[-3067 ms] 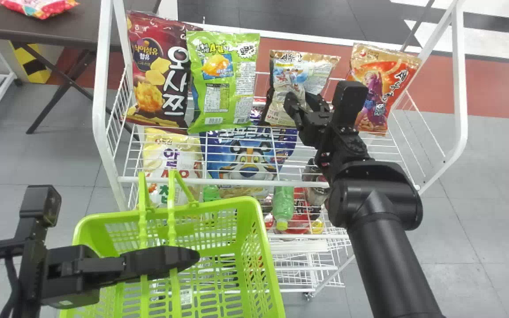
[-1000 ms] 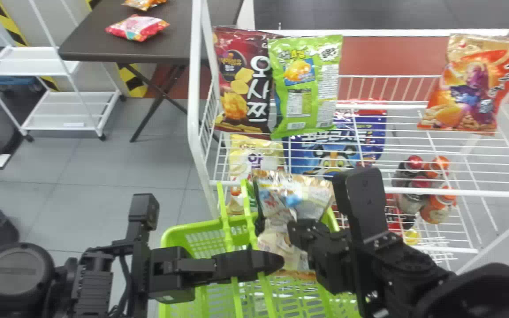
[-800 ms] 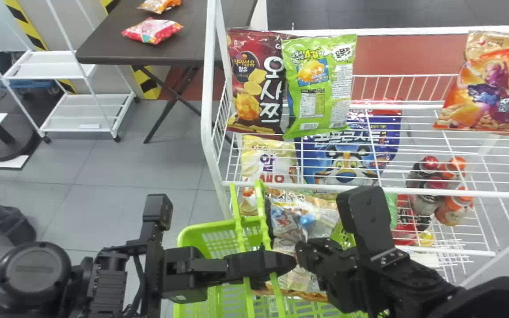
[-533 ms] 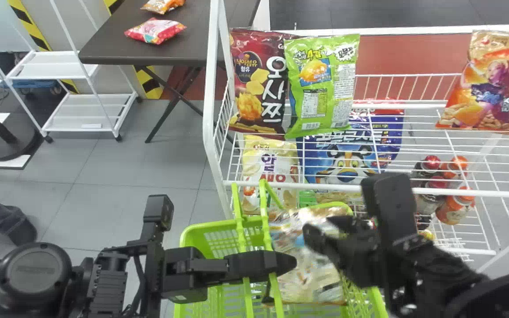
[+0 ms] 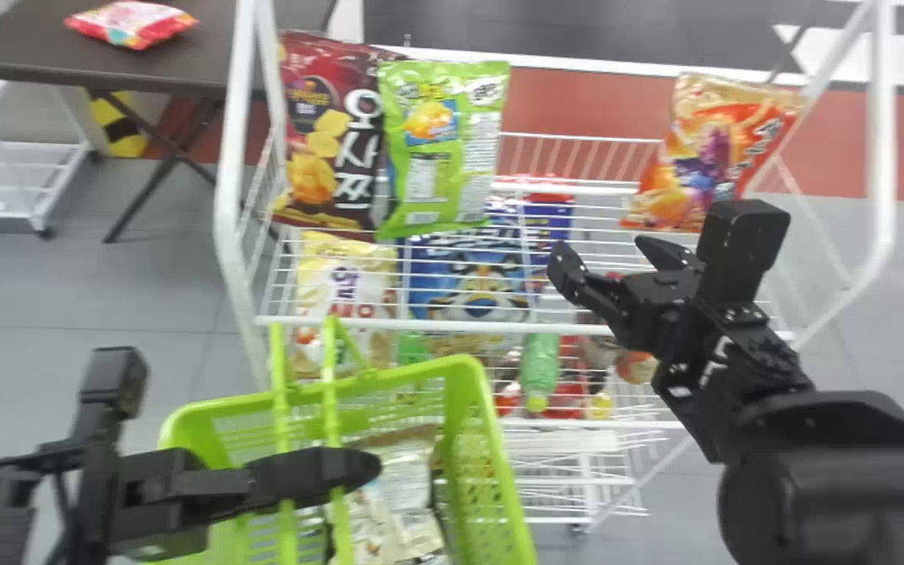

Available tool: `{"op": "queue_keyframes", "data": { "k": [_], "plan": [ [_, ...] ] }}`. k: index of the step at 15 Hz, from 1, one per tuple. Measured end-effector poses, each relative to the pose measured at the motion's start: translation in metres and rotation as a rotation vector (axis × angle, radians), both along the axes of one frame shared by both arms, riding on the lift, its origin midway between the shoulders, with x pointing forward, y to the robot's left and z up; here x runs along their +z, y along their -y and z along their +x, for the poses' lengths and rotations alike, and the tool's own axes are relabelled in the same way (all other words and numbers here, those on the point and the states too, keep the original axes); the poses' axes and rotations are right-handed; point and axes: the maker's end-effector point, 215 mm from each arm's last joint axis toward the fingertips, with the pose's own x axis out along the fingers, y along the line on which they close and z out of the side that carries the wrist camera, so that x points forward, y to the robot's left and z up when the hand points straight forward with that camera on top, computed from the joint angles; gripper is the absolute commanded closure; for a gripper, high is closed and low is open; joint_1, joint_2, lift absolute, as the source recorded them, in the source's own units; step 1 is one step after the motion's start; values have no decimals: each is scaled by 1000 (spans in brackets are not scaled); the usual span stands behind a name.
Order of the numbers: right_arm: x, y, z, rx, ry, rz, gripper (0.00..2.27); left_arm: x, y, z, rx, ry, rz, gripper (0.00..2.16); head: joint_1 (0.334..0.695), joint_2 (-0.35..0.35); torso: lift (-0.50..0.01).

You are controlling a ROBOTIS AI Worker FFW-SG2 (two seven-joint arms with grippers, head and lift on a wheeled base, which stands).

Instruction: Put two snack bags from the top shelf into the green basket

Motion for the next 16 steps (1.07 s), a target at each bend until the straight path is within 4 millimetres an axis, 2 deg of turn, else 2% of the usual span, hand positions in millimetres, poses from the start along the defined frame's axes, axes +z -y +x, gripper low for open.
{"op": "queue_keyframes", "data": {
  "k": [2,8,10,13,14,16],
  "plan": [
    [-1,38,22,-64,28,8,46,-1,-2,0,1,-1,6,2142,695,-255,0],
    [-8,114,83,-174,24,25,49,-2,-4,1,4,-1,10,2142,695,-323,0],
    [-12,136,99,-198,10,12,49,-2,-5,1,7,-2,11,2142,695,-338,0],
    [-19,157,122,-221,-12,-27,70,-2,-5,1,8,-2,12,2142,695,-350,0],
    [-23,165,129,-228,-24,-46,130,-3,-4,1,7,-2,13,2142,695,-350,0],
    [-33,179,138,-239,-50,-79,464,-1,-2,3,-1,3,13,2142,695,-350,0]
  ]
}}
